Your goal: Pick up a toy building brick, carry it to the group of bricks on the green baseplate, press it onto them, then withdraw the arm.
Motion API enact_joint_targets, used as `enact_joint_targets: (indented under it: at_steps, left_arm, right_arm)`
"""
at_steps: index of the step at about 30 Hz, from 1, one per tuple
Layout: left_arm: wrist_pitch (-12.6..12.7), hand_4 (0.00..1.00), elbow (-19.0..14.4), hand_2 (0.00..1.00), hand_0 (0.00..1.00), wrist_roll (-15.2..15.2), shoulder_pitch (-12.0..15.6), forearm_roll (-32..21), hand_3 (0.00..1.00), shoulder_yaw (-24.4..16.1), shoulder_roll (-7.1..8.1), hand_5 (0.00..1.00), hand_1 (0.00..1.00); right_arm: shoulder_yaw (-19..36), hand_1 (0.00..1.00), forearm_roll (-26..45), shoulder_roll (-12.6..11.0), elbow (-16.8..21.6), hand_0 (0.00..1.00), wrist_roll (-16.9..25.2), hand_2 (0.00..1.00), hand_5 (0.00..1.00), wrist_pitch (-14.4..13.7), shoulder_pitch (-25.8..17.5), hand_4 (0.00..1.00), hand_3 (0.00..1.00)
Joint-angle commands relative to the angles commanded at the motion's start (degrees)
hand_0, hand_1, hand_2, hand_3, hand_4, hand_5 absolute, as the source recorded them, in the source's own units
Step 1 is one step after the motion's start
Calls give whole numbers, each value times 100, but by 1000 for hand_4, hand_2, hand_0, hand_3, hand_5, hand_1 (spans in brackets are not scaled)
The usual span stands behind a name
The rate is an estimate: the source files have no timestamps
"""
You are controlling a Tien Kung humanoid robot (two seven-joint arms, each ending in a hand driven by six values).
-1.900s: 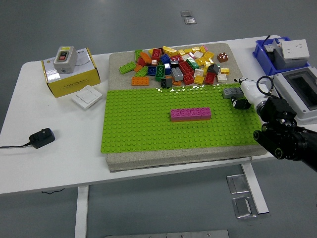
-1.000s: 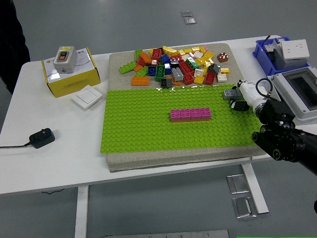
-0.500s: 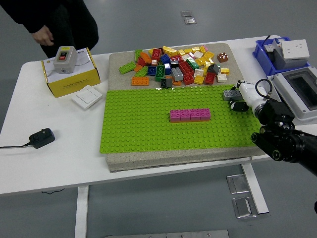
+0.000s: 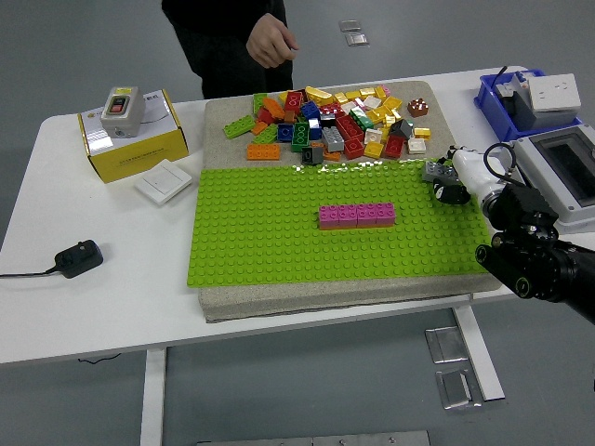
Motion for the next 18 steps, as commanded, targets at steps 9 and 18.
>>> enact_joint_targets:
  at_steps: [9,18]
  left_arm:
    - [3,337,0,662,664,2,18,2,653,-27,-20,652,664]
    - [4,334,0,662,664,-8,146,33,652,-132,-74,651,664]
  right_arm:
    - [-56,924,60,-95,241,866,22,945,324,-88,-19,458,551]
    - [552,934,-508,-744,1488,867,-384,950,320,-271,-574,458,530]
